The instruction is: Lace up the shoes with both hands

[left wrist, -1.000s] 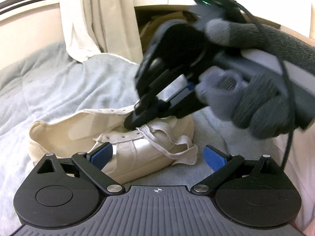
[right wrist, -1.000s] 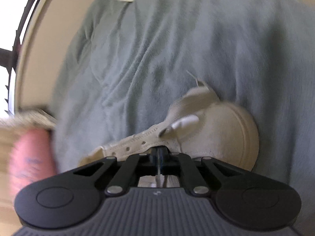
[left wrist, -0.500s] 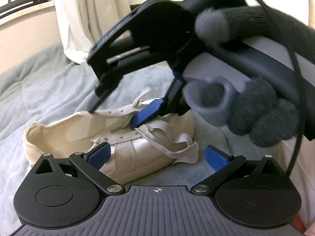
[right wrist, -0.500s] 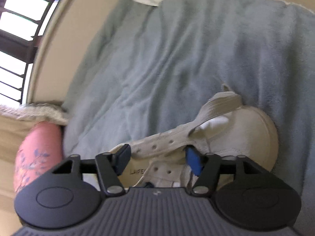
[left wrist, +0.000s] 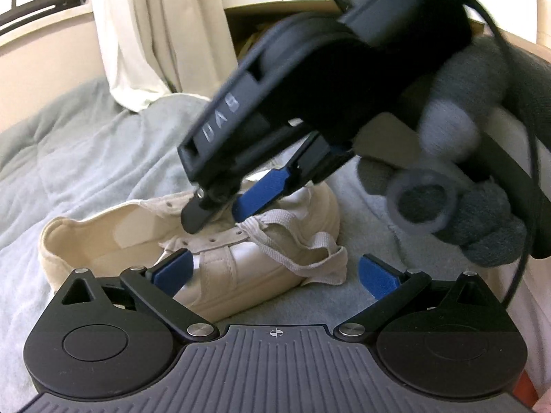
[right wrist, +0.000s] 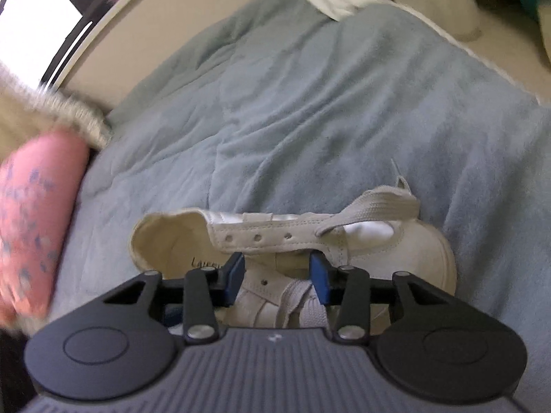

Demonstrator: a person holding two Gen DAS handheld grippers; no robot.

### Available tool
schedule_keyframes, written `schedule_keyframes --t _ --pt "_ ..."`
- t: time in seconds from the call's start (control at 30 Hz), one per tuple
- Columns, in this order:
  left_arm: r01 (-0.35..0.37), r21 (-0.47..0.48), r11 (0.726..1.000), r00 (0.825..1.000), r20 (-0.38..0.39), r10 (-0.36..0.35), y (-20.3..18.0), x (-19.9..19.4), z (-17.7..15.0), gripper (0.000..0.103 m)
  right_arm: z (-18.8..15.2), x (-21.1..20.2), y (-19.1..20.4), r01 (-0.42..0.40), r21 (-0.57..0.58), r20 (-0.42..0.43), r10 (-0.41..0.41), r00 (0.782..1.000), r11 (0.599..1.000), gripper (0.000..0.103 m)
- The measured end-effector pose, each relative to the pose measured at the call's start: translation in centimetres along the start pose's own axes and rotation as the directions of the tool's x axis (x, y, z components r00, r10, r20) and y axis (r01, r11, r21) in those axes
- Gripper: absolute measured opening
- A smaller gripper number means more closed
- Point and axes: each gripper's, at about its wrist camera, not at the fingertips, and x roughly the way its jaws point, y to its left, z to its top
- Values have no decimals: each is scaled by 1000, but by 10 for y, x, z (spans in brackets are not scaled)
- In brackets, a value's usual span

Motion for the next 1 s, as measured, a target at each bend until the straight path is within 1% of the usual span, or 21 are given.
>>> schedule_keyframes --t 0.07,0.13,0.17,0.2,0.23,0.3,0.4,0.43,0.53,0.57,0.63,0.73,0.77,0.83,0.87,0.9,0.93,1.0 --pt "-6 -6 1000 1000 9 6 5 0 2 103 5 -2 -12 -46 114 6 46 999 992 45" --pt "-5 -16 1000 1000 15 6 10 1 3 103 7 -1 -15 -52 168 21 49 999 984 45" --pt "-7 -19 1000 1000 17 7 12 1 4 103 7 0 -14 -45 176 26 41 999 983 45" --pt "-9 -19 1000 1000 17 9 14 2 5 103 5 1 -6 -7 129 26 4 1000 992 45" --pt "-10 -18 1000 1000 15 10 15 4 5 103 1 2 5 46 56 29 -47 998 997 44" --pt "-12 -1 1000 1000 8 12 17 6 5 103 -8 3 22 127 -51 39 -125 991 991 43" --pt "-12 23 1000 1000 -4 12 20 8 5 103 -13 4 26 158 -64 46 -155 987 985 43" --pt "-9 26 1000 1000 -8 9 22 9 5 103 -14 5 29 170 -85 41 -167 985 982 43" --pt "15 26 1000 1000 -22 -14 30 8 7 103 -20 4 42 198 -198 29 -197 980 960 46" --pt "21 27 999 1000 -23 -20 34 8 8 103 -21 2 41 191 -198 33 -188 982 961 47" --pt "29 30 999 999 -22 -29 40 7 8 103 -21 -1 28 169 -118 59 -163 985 978 38" --pt "19 39 999 1000 -17 -19 46 6 8 103 -21 -2 11 139 -29 88 -136 987 990 21" --pt "18 39 999 1000 -15 -17 49 7 8 103 -21 -1 5 128 1 95 -127 987 992 14" --pt "13 34 999 1000 -11 -13 54 7 9 103 -15 0 -14 80 128 87 -91 992 989 2" --pt "10 30 999 1000 -8 -10 56 8 10 103 -12 1 -23 53 190 83 -69 994 980 0" --pt "7 27 1000 1000 -7 -7 59 8 11 103 -10 1 -30 21 247 79 -42 996 969 0" --pt "3 25 1000 1000 -7 -3 61 8 12 103 -9 1 -33 11 271 76 -32 997 963 0" --pt "-1 25 1000 1000 -7 1 65 9 14 103 -8 2 -29 19 259 72 -39 997 966 1"
